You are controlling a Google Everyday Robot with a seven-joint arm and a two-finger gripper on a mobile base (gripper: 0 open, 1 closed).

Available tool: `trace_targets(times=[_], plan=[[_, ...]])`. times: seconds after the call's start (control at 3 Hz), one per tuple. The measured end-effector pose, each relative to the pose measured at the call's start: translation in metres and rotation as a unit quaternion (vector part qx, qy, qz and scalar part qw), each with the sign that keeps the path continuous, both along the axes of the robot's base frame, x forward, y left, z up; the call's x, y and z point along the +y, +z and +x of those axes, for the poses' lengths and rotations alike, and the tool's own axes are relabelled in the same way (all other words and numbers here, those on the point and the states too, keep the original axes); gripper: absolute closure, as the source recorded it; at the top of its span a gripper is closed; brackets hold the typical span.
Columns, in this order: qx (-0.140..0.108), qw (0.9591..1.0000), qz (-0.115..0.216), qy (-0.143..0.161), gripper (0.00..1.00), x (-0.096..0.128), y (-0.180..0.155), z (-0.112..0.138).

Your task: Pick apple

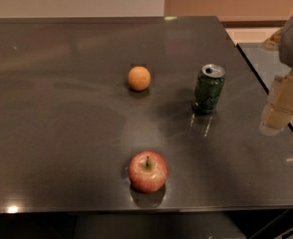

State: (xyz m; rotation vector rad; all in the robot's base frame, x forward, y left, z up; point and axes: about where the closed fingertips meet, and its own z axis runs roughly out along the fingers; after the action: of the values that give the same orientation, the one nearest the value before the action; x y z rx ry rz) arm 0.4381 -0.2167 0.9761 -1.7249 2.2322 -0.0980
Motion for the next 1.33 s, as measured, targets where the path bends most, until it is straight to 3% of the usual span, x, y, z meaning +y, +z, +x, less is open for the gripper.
trace_targets(times=[0.33, 0.67, 1.0, 1.33], plan=[[0.000, 1.0000, 0.000, 0.000, 0.00, 0.000, 0.000, 0.000], [-0.003, 0.9997, 0.022, 0.014, 0.00, 0.004, 0.005, -0.002], [-0.006, 0.9963, 0.047, 0.072, 0.00, 0.034, 0.012, -0.013], [0.000, 0.9890, 0.062, 0.134, 0.00, 0.072, 0.009, -0.023]])
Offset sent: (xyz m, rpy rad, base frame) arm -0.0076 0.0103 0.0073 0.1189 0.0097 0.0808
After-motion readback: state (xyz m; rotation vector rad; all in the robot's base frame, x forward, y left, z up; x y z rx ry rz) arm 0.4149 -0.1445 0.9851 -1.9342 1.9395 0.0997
